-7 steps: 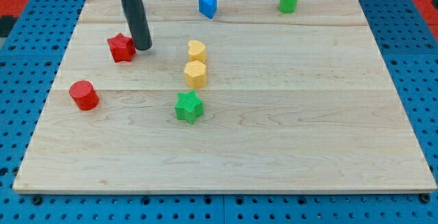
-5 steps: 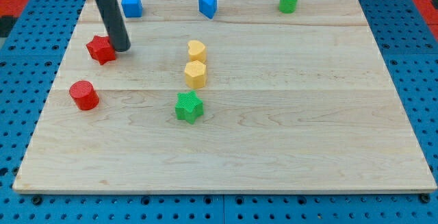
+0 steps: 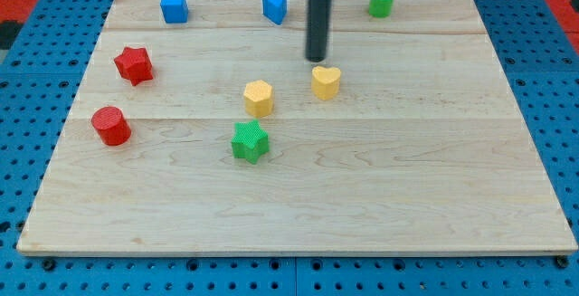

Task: Slide the yellow heart parallel to the right of the yellow hexagon

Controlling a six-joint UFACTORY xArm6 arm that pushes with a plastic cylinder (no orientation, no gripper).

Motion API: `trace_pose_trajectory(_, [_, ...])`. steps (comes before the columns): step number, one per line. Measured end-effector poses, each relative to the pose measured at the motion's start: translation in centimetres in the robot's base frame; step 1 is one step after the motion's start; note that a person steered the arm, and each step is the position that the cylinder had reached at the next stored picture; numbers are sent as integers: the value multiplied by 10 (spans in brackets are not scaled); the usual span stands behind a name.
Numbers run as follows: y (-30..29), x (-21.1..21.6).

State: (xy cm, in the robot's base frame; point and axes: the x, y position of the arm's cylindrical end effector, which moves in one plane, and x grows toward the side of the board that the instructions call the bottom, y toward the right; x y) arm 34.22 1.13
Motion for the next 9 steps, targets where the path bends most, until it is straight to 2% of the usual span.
trace_pose_trajectory(1, [-12,46])
trace_pose_trajectory(2, [47,54])
trace_pose_trajectory(3, [87,35])
trace_pose_trajectory(4, [70,6])
trace_pose_trajectory(5, [85,-7])
trace_pose_trajectory(6, [124,18])
trace_pose_trajectory(8, [137,31])
trace_pose_trajectory(9, [108,28])
